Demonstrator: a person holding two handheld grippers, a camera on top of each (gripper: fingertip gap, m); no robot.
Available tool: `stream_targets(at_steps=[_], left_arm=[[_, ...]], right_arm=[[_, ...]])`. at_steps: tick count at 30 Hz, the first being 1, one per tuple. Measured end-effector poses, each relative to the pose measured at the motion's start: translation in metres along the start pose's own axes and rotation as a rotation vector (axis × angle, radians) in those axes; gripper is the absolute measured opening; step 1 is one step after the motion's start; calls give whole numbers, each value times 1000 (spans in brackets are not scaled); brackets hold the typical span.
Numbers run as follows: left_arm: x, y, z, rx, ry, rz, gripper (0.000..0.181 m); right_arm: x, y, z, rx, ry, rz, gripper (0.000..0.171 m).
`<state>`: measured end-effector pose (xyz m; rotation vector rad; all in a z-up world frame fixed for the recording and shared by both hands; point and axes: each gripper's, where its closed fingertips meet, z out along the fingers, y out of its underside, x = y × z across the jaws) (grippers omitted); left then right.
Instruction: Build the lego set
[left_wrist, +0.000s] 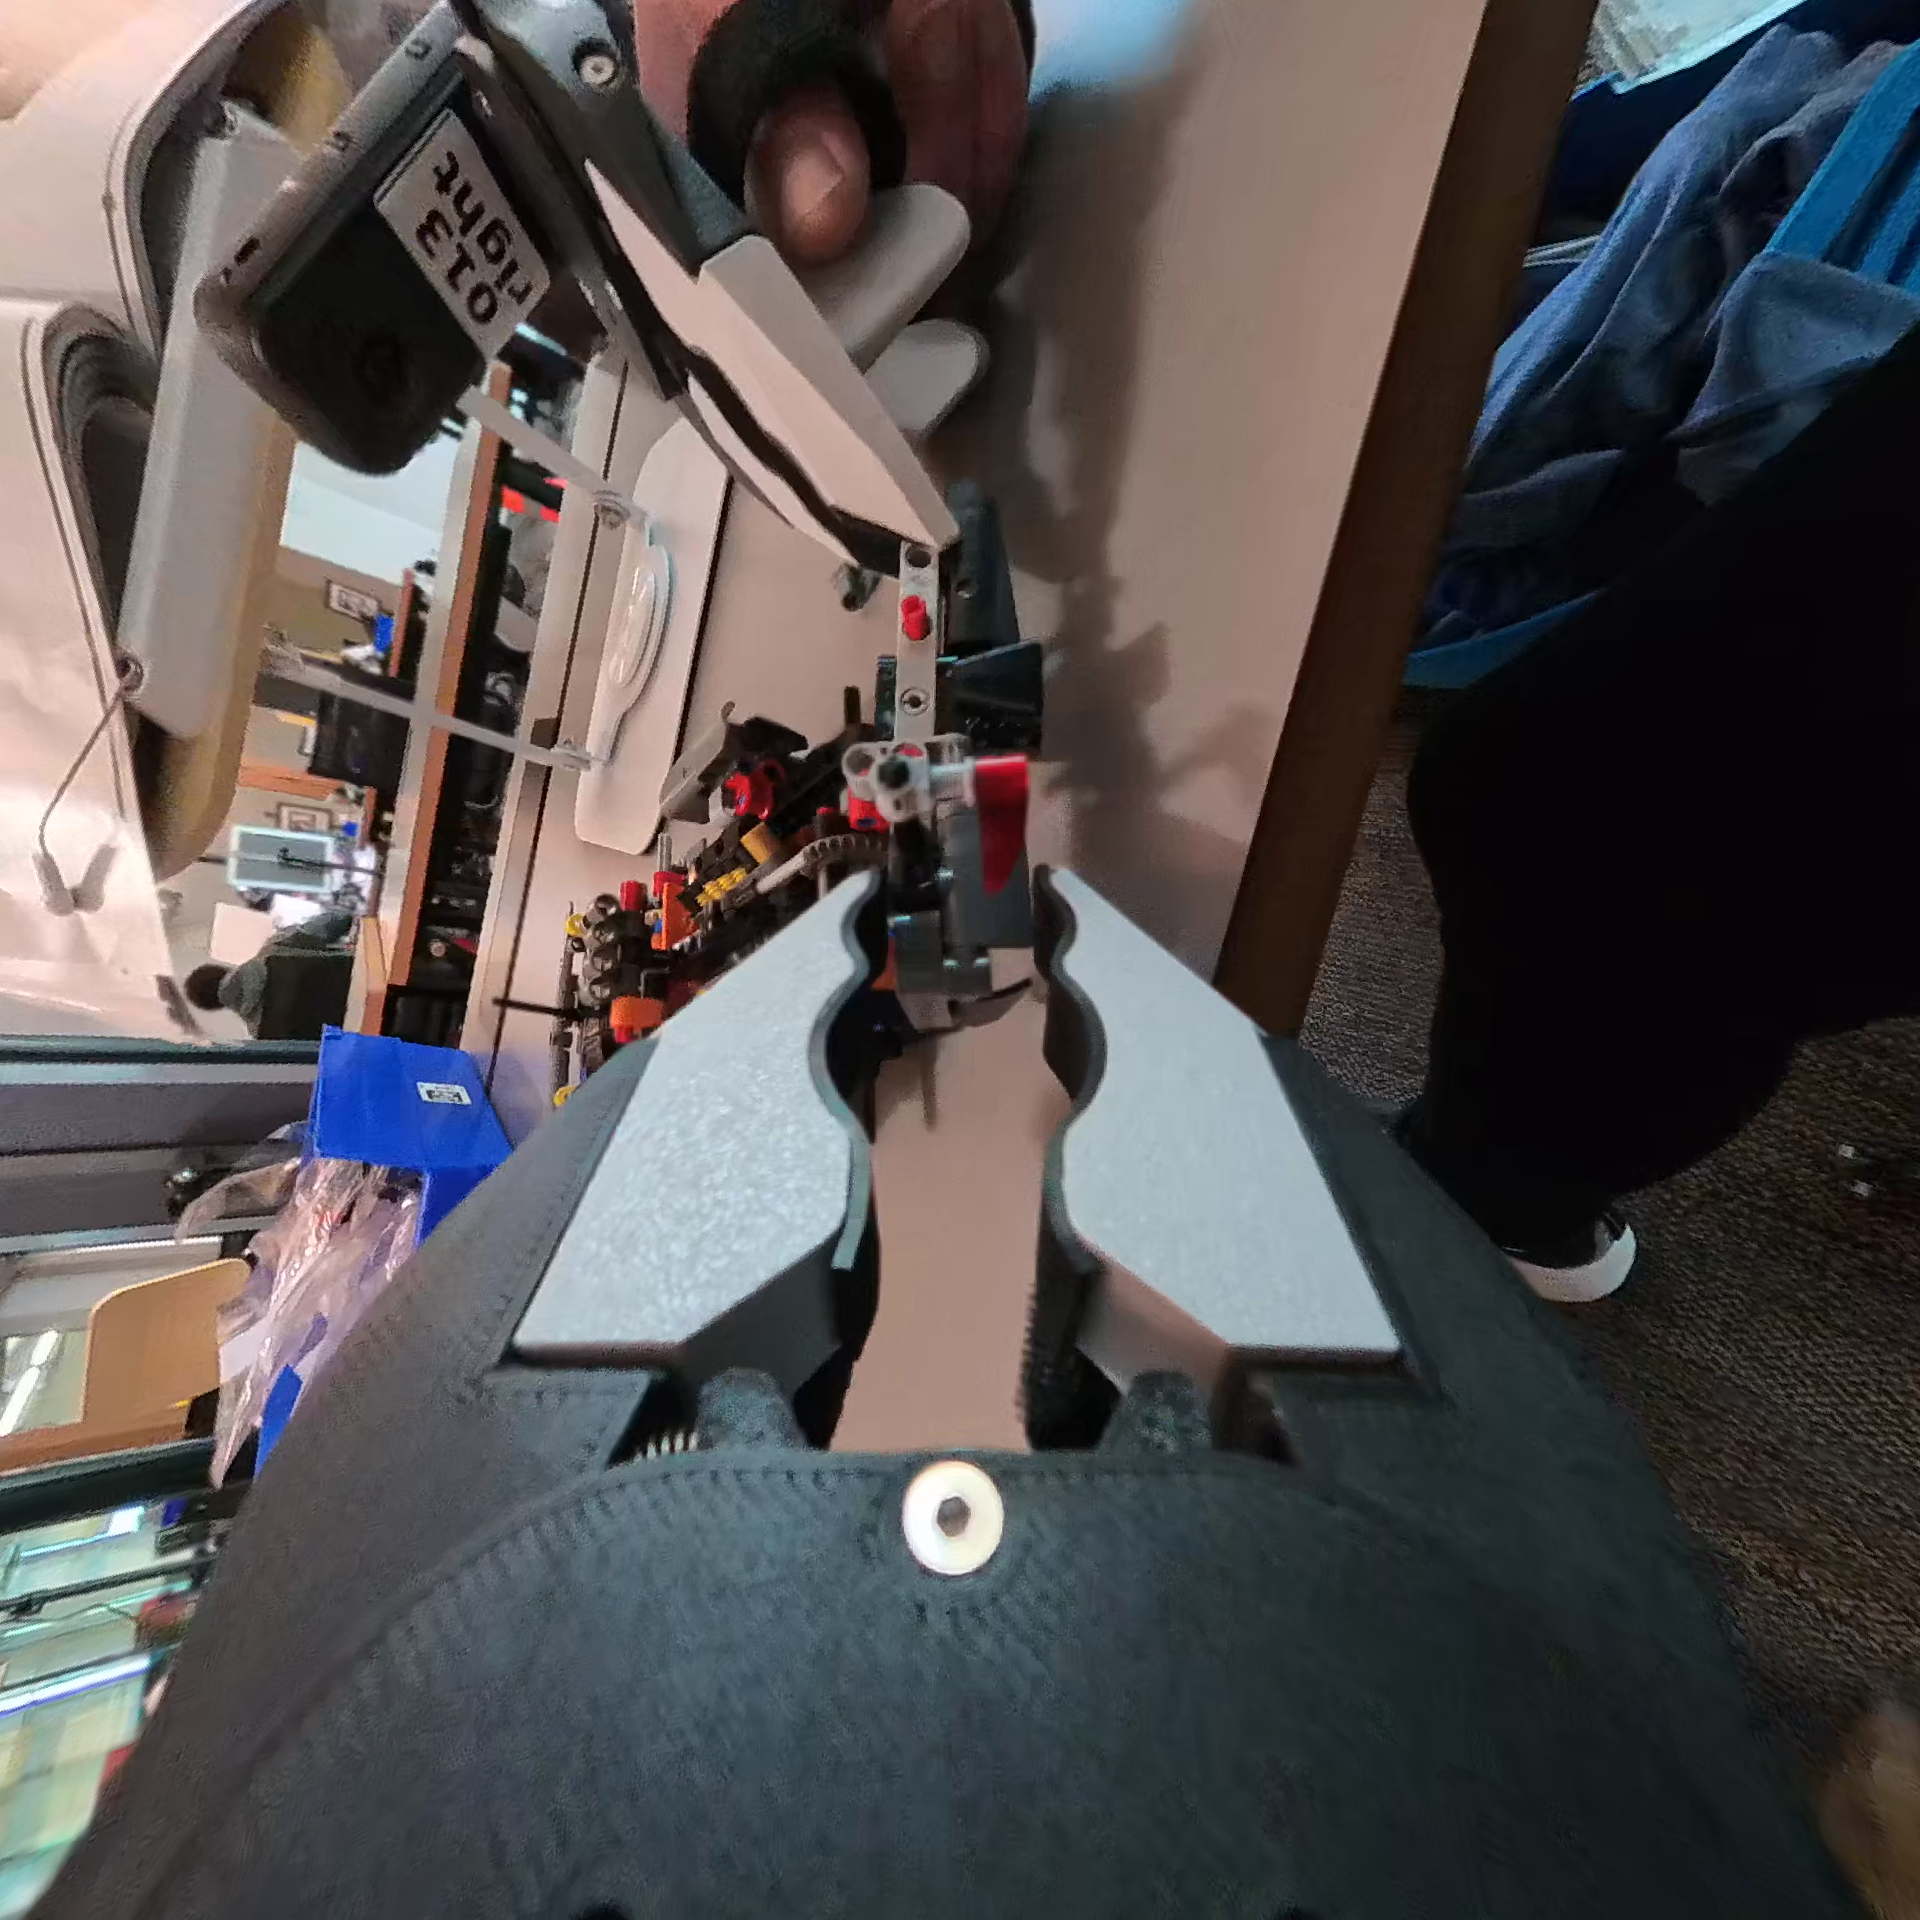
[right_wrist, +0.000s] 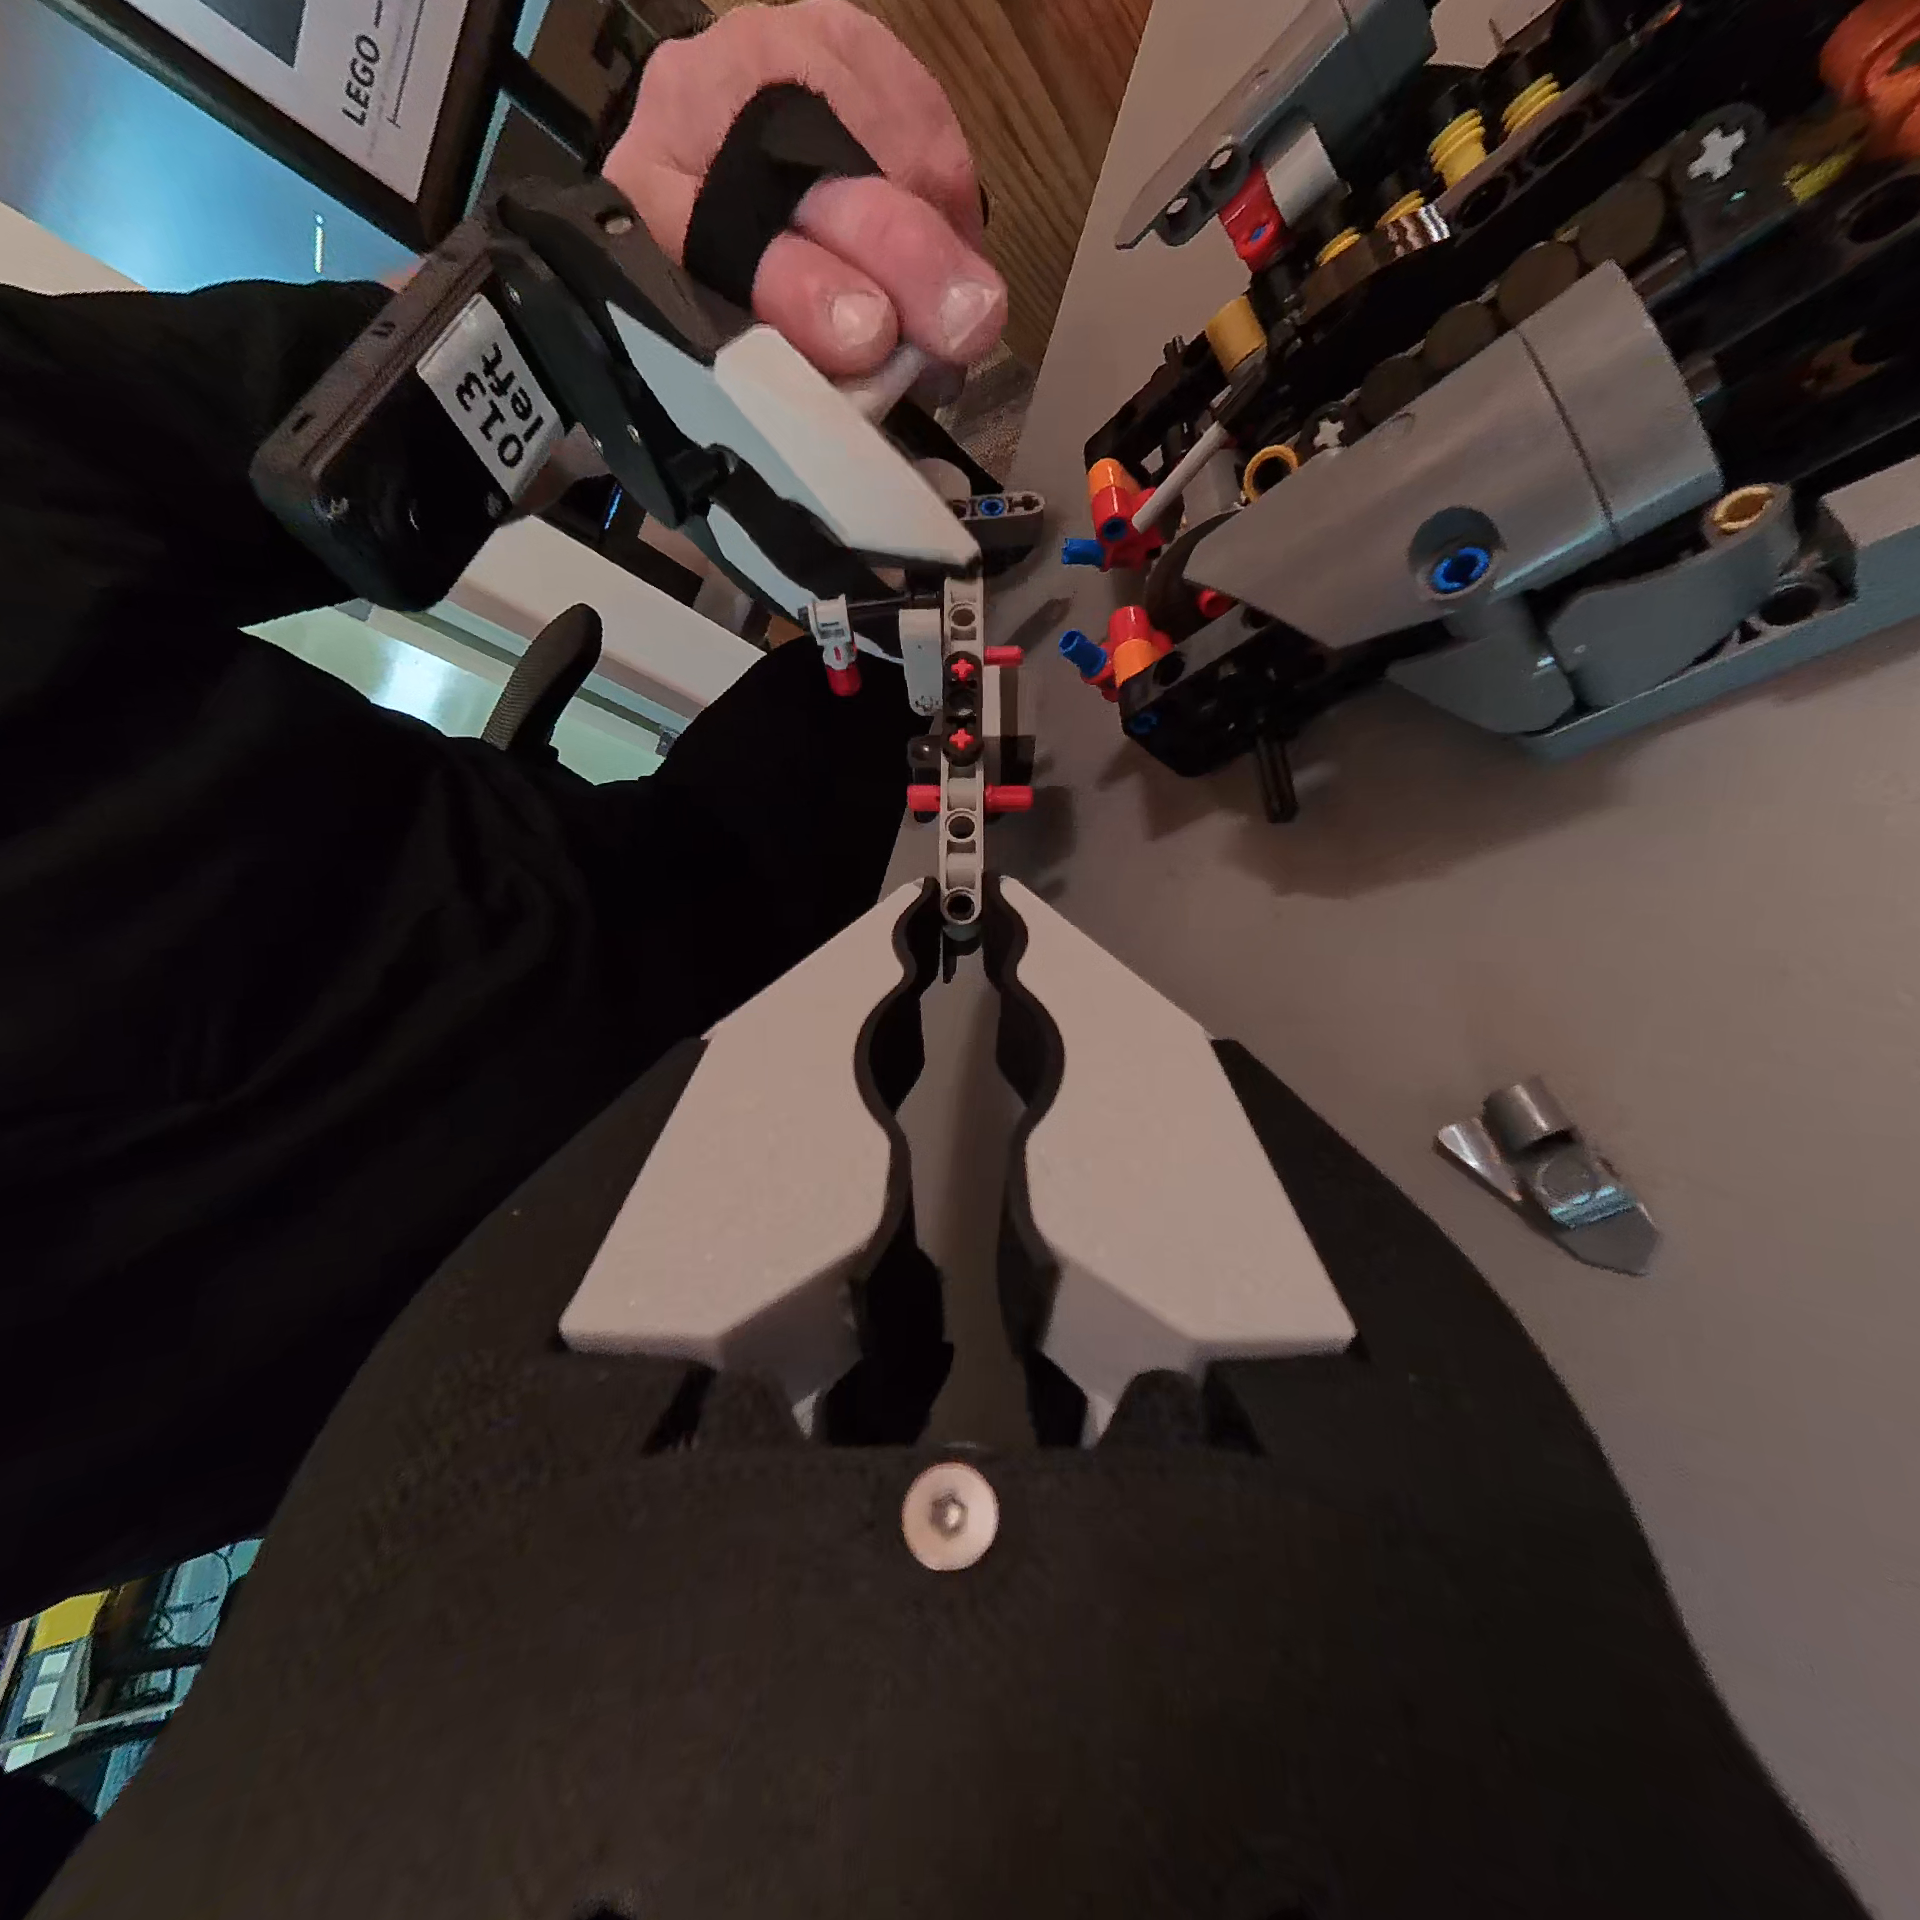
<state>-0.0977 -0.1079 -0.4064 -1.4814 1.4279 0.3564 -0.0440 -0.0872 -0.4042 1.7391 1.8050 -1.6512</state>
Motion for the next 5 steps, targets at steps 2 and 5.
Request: stream_targets(at_steps=[2, 5], left_arm=[[1, 0, 1, -2, 12, 9, 26], [-1, 1, 1, -7, 13, -7, 24]], right_arm=[[0, 0, 0, -1, -1, 3, 5], [0, -1, 0, 9, 7, -4, 5]])
